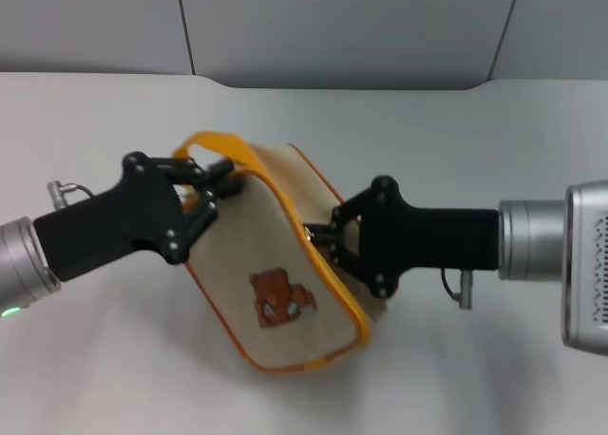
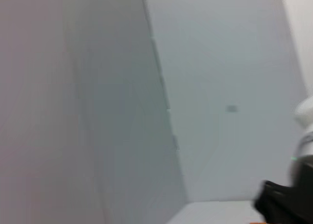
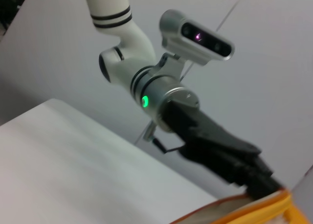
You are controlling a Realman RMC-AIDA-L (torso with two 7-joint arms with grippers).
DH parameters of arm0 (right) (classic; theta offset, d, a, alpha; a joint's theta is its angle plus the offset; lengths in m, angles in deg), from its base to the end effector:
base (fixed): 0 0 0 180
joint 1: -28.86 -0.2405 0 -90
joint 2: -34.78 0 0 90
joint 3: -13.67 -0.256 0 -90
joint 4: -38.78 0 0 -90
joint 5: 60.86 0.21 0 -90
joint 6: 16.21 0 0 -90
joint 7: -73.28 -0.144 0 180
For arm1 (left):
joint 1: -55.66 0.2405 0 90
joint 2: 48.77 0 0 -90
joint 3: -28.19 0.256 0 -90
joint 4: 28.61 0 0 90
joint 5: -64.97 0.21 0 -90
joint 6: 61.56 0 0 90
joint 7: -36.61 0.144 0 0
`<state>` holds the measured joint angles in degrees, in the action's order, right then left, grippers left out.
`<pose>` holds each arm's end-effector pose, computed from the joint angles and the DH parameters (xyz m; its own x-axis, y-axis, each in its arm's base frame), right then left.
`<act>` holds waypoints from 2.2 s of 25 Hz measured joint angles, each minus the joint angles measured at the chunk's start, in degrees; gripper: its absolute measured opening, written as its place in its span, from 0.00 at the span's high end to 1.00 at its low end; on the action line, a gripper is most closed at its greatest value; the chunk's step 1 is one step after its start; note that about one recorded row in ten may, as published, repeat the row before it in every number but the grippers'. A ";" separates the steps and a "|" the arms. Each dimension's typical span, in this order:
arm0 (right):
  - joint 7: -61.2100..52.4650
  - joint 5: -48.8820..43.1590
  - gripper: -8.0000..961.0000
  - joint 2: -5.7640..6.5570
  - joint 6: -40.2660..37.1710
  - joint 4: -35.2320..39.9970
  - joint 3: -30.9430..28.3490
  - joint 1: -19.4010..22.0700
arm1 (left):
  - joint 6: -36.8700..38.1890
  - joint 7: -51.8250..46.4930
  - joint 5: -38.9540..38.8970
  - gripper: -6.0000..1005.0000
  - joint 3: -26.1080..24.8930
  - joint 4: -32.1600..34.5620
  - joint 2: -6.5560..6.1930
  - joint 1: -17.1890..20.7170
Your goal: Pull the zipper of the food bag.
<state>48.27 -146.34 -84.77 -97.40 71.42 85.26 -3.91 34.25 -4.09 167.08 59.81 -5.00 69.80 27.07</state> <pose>0.1942 0.3302 -0.0593 0.7360 0.5685 -0.3676 0.3960 -0.8019 -0.4474 -0.2623 0.3091 0.0001 0.7419 -0.1672 0.6493 0.1922 -0.8747 -0.4449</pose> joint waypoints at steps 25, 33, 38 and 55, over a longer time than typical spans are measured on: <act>-4.14 -4.22 0.91 0.79 -1.84 1.02 -6.70 7.44 | -5.10 0.78 -0.71 0.82 -7.54 -4.36 -0.08 1.88; -9.55 -4.02 0.89 0.75 -1.54 -0.06 -7.75 7.93 | -5.20 0.48 -0.83 0.80 -7.92 -5.14 -0.10 2.93; -13.35 -3.81 0.84 0.68 -4.36 -0.93 -11.56 8.83 | -5.44 0.69 -0.84 0.79 -8.17 -5.88 -0.04 4.00; -14.60 -3.95 0.23 0.40 -14.26 -14.37 -22.86 10.81 | -8.47 -0.69 -0.40 0.77 -7.85 -6.22 -0.30 5.56</act>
<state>33.67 -150.28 -84.38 -111.66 57.05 62.40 6.90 25.78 -4.78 166.68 51.96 -11.23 69.50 32.63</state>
